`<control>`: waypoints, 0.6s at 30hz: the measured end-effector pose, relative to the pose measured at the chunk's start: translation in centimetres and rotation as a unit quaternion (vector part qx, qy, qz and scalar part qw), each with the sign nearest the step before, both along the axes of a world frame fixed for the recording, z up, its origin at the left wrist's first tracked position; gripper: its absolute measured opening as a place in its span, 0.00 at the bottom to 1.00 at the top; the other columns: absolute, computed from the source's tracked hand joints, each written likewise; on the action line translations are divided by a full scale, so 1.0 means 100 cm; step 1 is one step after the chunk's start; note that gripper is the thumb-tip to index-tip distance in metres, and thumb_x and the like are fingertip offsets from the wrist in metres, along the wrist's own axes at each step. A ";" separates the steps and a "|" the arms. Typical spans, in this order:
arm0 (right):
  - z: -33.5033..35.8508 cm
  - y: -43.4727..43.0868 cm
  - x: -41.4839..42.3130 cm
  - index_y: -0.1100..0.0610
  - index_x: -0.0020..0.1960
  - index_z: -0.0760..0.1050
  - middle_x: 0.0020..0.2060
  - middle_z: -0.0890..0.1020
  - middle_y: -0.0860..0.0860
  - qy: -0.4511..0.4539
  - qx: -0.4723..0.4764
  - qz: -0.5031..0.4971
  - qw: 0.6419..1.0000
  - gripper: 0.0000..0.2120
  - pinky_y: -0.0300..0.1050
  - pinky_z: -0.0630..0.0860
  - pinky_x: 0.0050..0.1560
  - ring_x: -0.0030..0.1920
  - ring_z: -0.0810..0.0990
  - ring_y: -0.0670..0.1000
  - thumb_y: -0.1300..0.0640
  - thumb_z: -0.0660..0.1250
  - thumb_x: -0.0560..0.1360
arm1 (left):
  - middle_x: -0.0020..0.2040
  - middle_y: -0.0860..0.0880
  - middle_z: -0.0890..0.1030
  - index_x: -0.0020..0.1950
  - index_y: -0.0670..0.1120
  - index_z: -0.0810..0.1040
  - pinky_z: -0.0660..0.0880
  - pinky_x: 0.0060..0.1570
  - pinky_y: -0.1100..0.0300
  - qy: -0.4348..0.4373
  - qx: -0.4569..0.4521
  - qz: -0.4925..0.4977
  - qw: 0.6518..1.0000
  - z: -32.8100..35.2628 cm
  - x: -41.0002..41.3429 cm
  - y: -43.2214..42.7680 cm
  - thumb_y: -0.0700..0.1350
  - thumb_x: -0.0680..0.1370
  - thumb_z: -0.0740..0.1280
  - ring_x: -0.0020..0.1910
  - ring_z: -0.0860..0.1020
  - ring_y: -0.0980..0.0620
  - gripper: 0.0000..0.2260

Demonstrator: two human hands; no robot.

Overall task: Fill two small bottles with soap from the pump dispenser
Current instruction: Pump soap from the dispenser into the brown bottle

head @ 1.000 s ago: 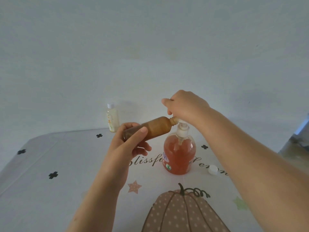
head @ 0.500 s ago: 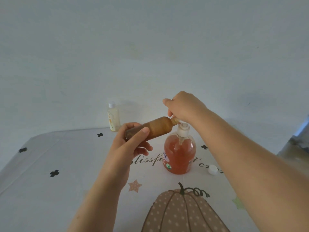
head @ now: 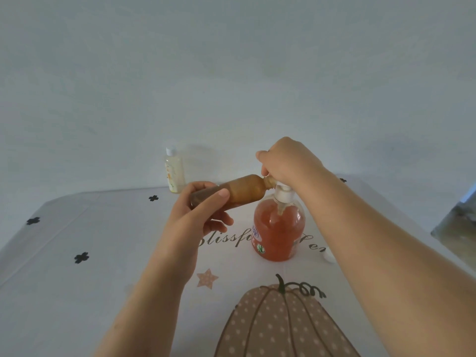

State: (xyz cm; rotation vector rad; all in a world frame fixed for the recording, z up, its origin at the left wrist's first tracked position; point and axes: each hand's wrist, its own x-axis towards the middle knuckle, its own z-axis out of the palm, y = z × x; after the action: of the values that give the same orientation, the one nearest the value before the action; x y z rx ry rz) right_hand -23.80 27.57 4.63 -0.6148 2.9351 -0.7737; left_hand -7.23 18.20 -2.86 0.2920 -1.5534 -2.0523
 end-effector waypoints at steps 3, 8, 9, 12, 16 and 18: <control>0.003 0.001 0.002 0.56 0.49 0.83 0.43 0.84 0.52 0.009 -0.005 0.005 1.000 0.14 0.43 0.69 0.36 0.39 0.80 0.54 0.51 0.60 0.78 | 0.41 0.45 0.81 0.50 0.46 0.77 0.75 0.35 0.55 0.004 -0.001 -0.001 1.000 0.001 0.001 0.000 0.46 0.69 0.72 0.34 0.79 0.45 0.12; 0.016 0.003 0.004 0.57 0.49 0.83 0.41 0.83 0.52 0.018 0.004 0.022 1.000 0.16 0.44 0.70 0.38 0.39 0.79 0.53 0.49 0.60 0.78 | 0.41 0.45 0.81 0.50 0.46 0.76 0.75 0.35 0.55 0.016 0.000 -0.008 1.000 0.004 0.002 0.003 0.47 0.69 0.72 0.34 0.79 0.45 0.12; 0.017 0.002 0.005 0.57 0.49 0.83 0.40 0.83 0.51 0.022 0.012 0.023 0.999 0.16 0.43 0.70 0.37 0.38 0.79 0.53 0.49 0.60 0.79 | 0.41 0.46 0.81 0.50 0.46 0.76 0.75 0.35 0.56 0.018 0.001 -0.008 1.000 0.004 0.003 0.003 0.47 0.69 0.72 0.34 0.79 0.45 0.12; 0.018 0.002 0.007 0.56 0.49 0.83 0.40 0.83 0.51 0.031 0.021 0.018 0.999 0.16 0.43 0.69 0.36 0.37 0.79 0.53 0.49 0.60 0.79 | 0.41 0.46 0.81 0.51 0.46 0.76 0.75 0.35 0.56 0.019 0.002 -0.009 1.000 0.005 0.003 0.004 0.47 0.69 0.72 0.34 0.79 0.46 0.13; 0.017 0.002 0.008 0.56 0.49 0.83 0.40 0.83 0.52 0.037 0.017 0.015 0.999 0.16 0.43 0.69 0.36 0.39 0.79 0.53 0.49 0.60 0.79 | 0.42 0.46 0.81 0.52 0.45 0.76 0.76 0.35 0.56 0.016 0.000 -0.010 1.000 0.005 0.004 0.003 0.47 0.69 0.72 0.34 0.79 0.46 0.14; 0.016 0.002 0.007 0.57 0.48 0.83 0.40 0.83 0.52 0.038 0.014 0.012 0.999 0.16 0.43 0.69 0.36 0.38 0.79 0.53 0.50 0.60 0.79 | 0.43 0.45 0.81 0.51 0.45 0.76 0.76 0.34 0.57 0.014 0.001 -0.012 1.000 0.004 0.003 0.003 0.47 0.69 0.72 0.34 0.79 0.45 0.14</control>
State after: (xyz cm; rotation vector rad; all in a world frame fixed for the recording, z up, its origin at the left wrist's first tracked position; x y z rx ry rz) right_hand -23.05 27.76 6.25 -0.6920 2.9954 -0.7217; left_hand -6.90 18.52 -2.45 0.2455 -1.5449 -2.0676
